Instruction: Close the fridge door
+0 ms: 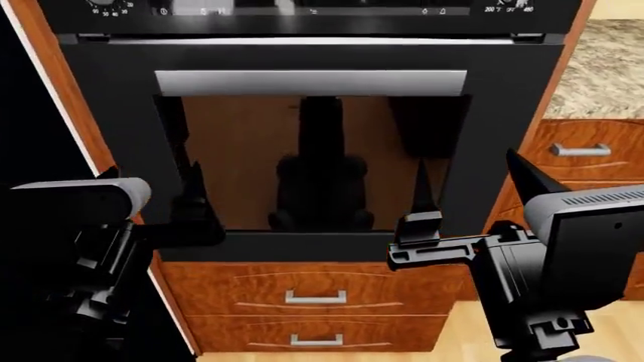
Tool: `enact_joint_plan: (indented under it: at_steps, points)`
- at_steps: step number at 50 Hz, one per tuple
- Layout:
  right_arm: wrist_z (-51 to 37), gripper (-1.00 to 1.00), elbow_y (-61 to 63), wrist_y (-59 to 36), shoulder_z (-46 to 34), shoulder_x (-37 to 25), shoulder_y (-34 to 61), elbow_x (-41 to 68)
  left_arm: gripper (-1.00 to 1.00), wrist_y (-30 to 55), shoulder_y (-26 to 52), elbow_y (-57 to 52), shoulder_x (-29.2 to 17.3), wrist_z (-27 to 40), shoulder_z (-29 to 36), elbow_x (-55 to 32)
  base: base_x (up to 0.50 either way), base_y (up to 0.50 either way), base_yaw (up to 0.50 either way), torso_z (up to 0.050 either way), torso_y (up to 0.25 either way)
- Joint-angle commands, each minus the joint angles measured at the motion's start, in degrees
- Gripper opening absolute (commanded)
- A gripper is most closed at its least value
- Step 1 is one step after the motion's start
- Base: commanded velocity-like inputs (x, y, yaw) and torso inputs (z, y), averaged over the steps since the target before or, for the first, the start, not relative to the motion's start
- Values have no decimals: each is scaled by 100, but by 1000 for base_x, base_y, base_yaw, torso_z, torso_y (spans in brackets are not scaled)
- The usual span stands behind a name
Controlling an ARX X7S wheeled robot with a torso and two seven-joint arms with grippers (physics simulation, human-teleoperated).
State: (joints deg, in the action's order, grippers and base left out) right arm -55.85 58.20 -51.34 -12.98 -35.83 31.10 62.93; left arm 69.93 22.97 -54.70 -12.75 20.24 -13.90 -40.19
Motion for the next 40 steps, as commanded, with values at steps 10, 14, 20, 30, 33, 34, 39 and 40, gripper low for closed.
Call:
enact_joint_plan:
  at_steps: [10, 14, 20, 30, 33, 34, 39, 40]
  points:
    - [-55, 100, -15, 104, -186, -95, 80, -35, 100, -49, 6, 26, -72, 138, 3, -160, 498, 34, 0, 0, 1]
    - [-86, 100, 5, 126, -198, -126, 109, -26, 100, -68, 9, 42, -87, 164, 17, -178, 285, 498, 0, 0, 0]
    - [-130, 100, 8, 180, -246, -131, 122, -117, 100, -75, 0, 38, -110, 197, 5, -230, 84, 168, 0, 0, 2]
    - [-196, 100, 2, 216, -304, -193, 167, -111, 100, 98, 197, 80, -110, 331, -147, -463, 0, 0, 0, 0, 0]
    - [-240, 100, 14, 230, -298, -215, 184, -64, 100, 125, 244, 106, -114, 367, -175, -505, 0, 0, 0, 0, 0]
    - [-242, 100, 13, 240, -300, -222, 186, -61, 100, 135, 264, 116, -118, 382, -182, -516, 0, 0, 0, 0, 0]
    - [-285, 100, 22, 270, -309, -260, 198, -26, 100, 127, 305, 138, -163, 451, -163, -496, 0, 0, 0, 0, 0]
    - [-291, 100, 23, 276, -315, -266, 203, -24, 100, 107, 303, 146, -177, 459, -152, -477, 0, 0, 0, 0, 0]
